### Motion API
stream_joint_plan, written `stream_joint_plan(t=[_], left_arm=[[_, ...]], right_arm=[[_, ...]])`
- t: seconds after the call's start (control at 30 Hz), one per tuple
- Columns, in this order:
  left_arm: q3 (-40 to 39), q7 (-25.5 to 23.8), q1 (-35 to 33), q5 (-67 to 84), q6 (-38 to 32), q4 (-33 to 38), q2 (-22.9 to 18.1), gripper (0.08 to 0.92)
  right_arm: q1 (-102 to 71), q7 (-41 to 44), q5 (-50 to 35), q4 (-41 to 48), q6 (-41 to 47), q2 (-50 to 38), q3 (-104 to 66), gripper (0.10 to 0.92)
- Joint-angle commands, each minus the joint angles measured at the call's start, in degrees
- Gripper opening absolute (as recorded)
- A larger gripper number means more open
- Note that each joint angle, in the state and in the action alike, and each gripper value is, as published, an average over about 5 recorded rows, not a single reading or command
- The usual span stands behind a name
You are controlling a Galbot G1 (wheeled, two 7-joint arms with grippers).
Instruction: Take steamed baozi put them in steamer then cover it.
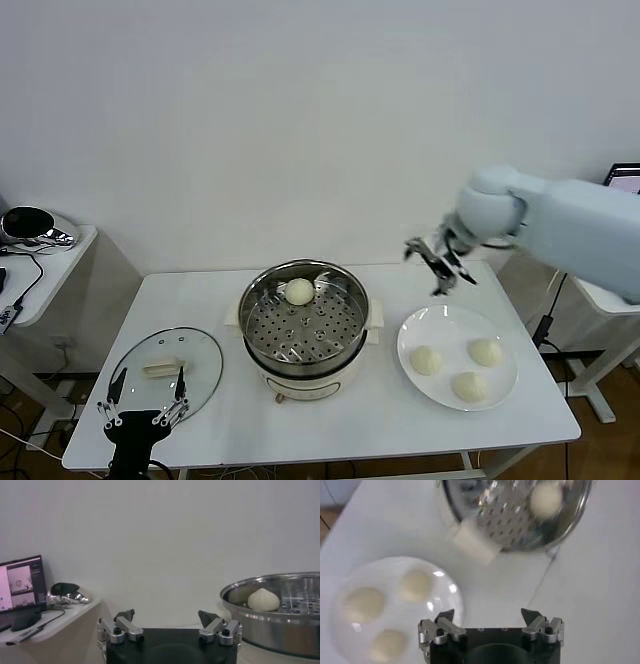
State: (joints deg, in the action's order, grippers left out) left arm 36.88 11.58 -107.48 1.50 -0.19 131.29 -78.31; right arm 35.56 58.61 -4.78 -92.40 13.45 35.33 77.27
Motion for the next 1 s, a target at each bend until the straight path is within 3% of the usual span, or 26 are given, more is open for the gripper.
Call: stream_joint_plan(t=[0.03,0.47,1.0], left_arm=[[0.03,-0.03,0.04,-0.09,0.07,-0.15,-0.03,0.823],[0.60,-0.08,0.00,-0.28,0.07,-0.84,-0.54,0.823],[1.08,-0.07,0.17,-0.22,-0.05,-1.46,-0.79,0.823]], right_arm=[[-9.58,0.14,0.73,-4.16,6.10,-9.34,-2.98,0.823],[-27.90,-0.90,8.26,4.83,5.10,-1.52,-15.45,0.823],[-33.61,-2.62,10.63,14.80,3.69,8.50,-19.78,0.823]])
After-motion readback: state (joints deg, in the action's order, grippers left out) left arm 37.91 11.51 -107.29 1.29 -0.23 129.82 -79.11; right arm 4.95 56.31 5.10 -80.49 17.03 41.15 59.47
